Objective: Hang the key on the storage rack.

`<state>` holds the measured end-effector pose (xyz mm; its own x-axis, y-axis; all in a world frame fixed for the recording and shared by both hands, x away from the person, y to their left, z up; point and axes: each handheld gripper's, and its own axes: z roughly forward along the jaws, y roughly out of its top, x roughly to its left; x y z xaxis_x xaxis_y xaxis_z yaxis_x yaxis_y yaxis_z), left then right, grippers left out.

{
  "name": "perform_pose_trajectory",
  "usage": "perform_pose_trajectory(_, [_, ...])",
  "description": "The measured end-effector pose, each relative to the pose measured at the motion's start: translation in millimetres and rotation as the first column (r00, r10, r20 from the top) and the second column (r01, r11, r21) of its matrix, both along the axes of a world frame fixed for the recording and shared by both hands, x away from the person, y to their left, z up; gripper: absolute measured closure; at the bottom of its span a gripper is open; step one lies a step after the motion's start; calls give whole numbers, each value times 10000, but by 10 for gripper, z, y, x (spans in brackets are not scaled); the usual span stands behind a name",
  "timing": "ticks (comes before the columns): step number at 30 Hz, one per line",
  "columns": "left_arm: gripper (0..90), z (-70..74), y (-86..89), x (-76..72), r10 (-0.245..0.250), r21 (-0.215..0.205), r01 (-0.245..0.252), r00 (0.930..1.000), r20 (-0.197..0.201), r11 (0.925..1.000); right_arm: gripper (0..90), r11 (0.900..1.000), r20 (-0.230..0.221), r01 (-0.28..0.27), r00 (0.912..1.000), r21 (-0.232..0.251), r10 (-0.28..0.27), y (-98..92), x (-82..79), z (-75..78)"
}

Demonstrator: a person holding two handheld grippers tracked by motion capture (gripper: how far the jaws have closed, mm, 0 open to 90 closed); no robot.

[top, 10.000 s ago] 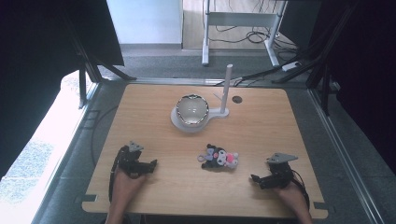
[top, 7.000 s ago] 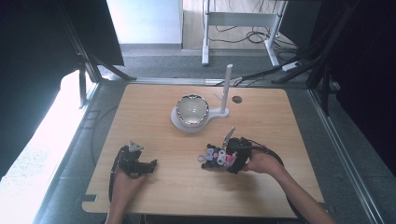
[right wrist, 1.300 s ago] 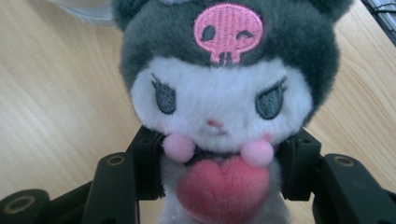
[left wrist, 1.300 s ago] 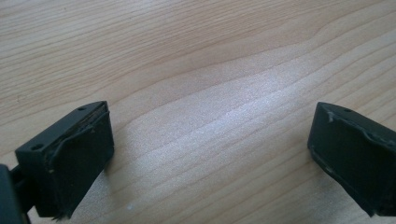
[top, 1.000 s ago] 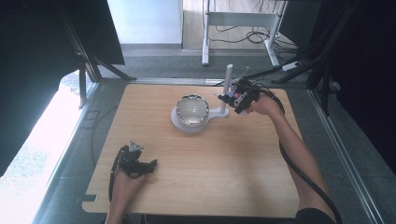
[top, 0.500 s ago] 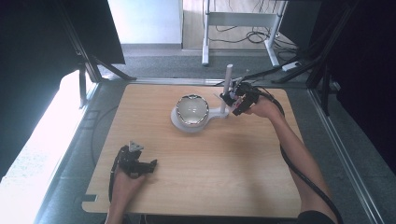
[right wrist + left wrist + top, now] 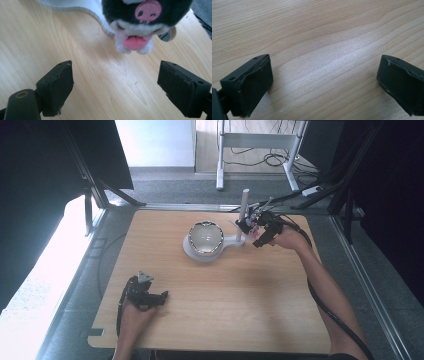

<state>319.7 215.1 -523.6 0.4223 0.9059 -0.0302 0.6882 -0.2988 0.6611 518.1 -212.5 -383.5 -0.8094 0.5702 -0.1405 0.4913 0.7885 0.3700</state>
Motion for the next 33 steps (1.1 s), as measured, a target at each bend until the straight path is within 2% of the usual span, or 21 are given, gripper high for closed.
perform_pose_trajectory(5, [2,0,0,0,0,0,0,10000,0,10000,129,9997,-106,-94,9999,-205,92,-13,-67,-11])
perform_pose_trajectory(19, [2,0,0,0,6,3,-6,10000,2,10000,130,9991,33,-261,9996,-343,263,-61,-285,49])
perform_pose_trajectory(33, [2,1,2,1,-23,30,23,10000,7,10000,130,9955,351,-908,9952,-270,917,-41,-598,100])
